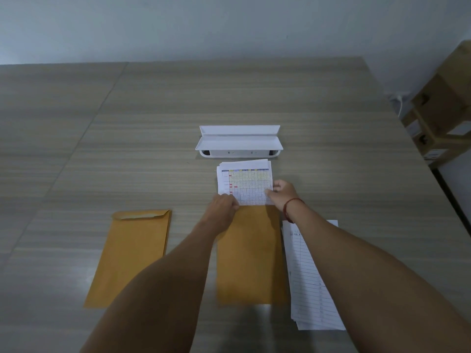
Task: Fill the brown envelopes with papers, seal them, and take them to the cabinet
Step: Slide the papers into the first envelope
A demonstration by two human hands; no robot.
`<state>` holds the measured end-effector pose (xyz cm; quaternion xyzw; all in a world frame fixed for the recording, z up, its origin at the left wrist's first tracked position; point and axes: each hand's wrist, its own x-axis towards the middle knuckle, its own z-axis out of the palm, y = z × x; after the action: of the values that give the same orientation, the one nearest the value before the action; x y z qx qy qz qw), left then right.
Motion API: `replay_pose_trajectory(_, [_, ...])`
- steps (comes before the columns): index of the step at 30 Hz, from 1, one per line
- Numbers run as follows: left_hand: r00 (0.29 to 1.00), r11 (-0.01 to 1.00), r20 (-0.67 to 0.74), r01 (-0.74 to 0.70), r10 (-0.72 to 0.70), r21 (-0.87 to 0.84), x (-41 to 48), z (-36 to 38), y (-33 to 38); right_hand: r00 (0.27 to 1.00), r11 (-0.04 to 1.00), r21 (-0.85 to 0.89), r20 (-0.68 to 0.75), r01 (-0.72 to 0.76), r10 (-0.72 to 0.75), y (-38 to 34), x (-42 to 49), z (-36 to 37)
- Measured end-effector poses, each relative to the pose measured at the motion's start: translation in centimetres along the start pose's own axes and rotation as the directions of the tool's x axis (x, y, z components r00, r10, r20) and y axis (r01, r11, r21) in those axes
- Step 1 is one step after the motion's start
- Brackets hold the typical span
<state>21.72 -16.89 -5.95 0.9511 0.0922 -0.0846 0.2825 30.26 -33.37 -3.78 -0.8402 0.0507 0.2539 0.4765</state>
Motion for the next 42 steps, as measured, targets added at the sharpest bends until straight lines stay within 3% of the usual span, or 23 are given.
replay_pose_trajectory(7, [0.999,1.000,0.019,0.029,-0.029,0.009,-0.4,0.6,-0.3,0.997,0.986,-0.167,0.082,0.021,-0.007,1.9,-0.7,0.7])
replay_pose_trajectory(16, [0.992,0.998,0.122,0.034,-0.027,-0.054,-0.4,0.6,-0.2,0.999,0.978,-0.204,0.037,0.038,-0.031,1.8,-0.3,1.6])
replay_pose_trajectory(21, [0.998,1.000,0.064,-0.003,0.004,-0.020,-0.4,0.3,-0.4,0.987,0.953,-0.283,0.146,0.106,-0.066,1.1,-0.5,1.4])
replay_pose_trajectory(24, [0.998,0.999,0.059,-0.028,0.029,-0.016,-0.6,0.1,-0.6,0.984,0.975,-0.200,0.163,0.100,-0.067,0.0,-0.4,0.4])
replay_pose_trajectory(28, [0.996,0.998,0.055,-0.065,0.066,-0.028,-0.6,-0.6,-0.2,0.991,0.991,-0.055,0.060,0.125,-0.121,-2.9,0.7,-0.6])
replay_pose_trajectory(34, [0.997,0.996,0.002,-0.083,0.083,-0.029,-0.7,-0.8,0.2,0.987,0.949,-0.272,0.043,0.159,-0.153,-2.6,0.9,0.6])
replay_pose_trajectory(37, [0.993,0.994,-0.028,-0.113,0.112,-0.010,-0.8,-0.5,0.2,0.993,0.947,-0.299,0.037,0.120,-0.114,-1.3,0.6,1.1])
replay_pose_trajectory(42, [0.989,0.990,-0.057,-0.138,0.136,-0.036,-1.0,-0.2,0.0,0.996,0.996,-0.081,0.087,0.032,-0.024,-0.7,0.5,0.8])
